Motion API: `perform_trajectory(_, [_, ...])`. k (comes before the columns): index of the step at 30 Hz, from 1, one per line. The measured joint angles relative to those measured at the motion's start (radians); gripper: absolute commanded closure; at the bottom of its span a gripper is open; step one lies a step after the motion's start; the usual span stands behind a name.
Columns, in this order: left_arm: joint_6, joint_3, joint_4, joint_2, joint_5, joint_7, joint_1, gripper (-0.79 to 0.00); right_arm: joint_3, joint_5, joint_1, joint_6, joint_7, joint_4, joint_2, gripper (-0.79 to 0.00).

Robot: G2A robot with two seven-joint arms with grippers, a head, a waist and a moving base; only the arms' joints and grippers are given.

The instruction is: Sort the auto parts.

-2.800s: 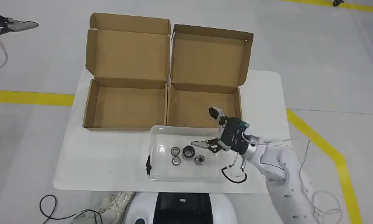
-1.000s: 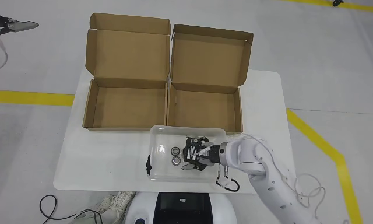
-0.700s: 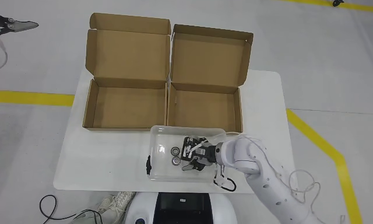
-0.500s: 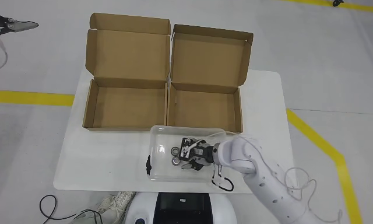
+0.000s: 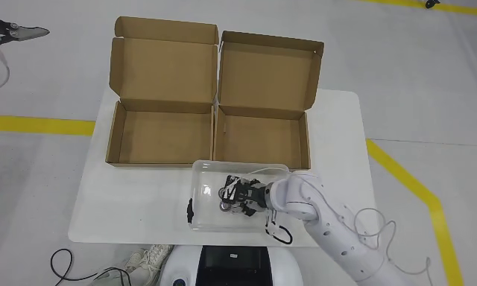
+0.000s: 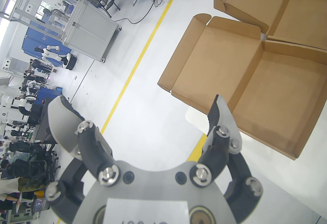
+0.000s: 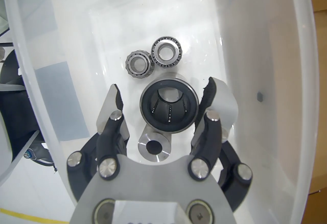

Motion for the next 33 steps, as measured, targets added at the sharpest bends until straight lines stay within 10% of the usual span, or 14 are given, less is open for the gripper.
perform_trajectory(6, [0.000, 0.000, 0.000, 0.000, 0.000, 0.000, 0.000, -0.785, -0.019, 0.004, 0.012, 0.031, 0.020, 0.015, -0.001, -0.332])
perform_trajectory(10, [0.000, 0.000, 0.000, 0.000, 0.000, 0.000, 0.000, -0.785, -0.027, 0.007, 0.017, 0.045, 0.031, 0.009, 0.000, -0.012])
perform_trajectory(23, [0.000, 0.000, 0.000, 0.000, 0.000, 0.000, 0.000, -0.785, 0.006, -0.037, -0.031, 0.078, 0.019, -0.127, 0.023, 0.000])
perform_trajectory(33, [0.000, 0.000, 0.000, 0.000, 0.000, 0.000, 0.000, -0.785, 0.102, -0.042, -0.105, -0.015, -0.210, -0.191, 0.055, 0.000])
